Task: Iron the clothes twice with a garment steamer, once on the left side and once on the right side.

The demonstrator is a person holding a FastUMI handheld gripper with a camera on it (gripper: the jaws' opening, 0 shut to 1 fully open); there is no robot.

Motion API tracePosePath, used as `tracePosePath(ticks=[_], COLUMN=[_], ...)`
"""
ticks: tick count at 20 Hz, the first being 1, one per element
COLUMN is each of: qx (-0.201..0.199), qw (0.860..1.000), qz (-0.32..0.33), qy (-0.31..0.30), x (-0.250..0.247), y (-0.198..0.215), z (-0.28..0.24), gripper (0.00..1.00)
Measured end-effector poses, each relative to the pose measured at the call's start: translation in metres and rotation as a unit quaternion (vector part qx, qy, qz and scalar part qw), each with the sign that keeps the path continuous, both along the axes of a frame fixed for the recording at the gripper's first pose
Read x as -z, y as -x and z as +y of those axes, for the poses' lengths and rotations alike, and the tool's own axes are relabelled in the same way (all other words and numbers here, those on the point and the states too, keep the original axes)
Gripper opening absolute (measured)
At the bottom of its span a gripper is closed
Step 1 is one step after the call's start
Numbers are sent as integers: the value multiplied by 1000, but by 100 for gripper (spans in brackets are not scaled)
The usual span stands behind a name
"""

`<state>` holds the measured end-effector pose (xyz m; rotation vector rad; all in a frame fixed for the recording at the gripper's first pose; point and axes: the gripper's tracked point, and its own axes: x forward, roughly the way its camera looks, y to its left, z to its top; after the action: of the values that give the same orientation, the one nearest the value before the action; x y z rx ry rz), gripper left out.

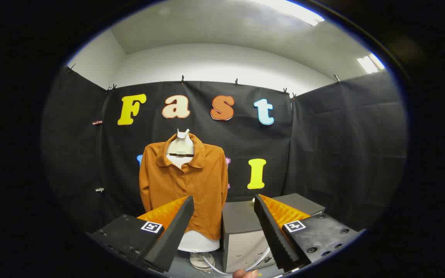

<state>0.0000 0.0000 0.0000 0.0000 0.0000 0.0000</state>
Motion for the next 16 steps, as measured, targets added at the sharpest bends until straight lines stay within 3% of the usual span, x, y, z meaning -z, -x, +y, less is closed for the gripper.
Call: tracePosePath(ticks=[16], qx=[7], qw=[1000], qz=[2], qy=[0], x=[-3], y=[7], z=[-8], gripper=[98])
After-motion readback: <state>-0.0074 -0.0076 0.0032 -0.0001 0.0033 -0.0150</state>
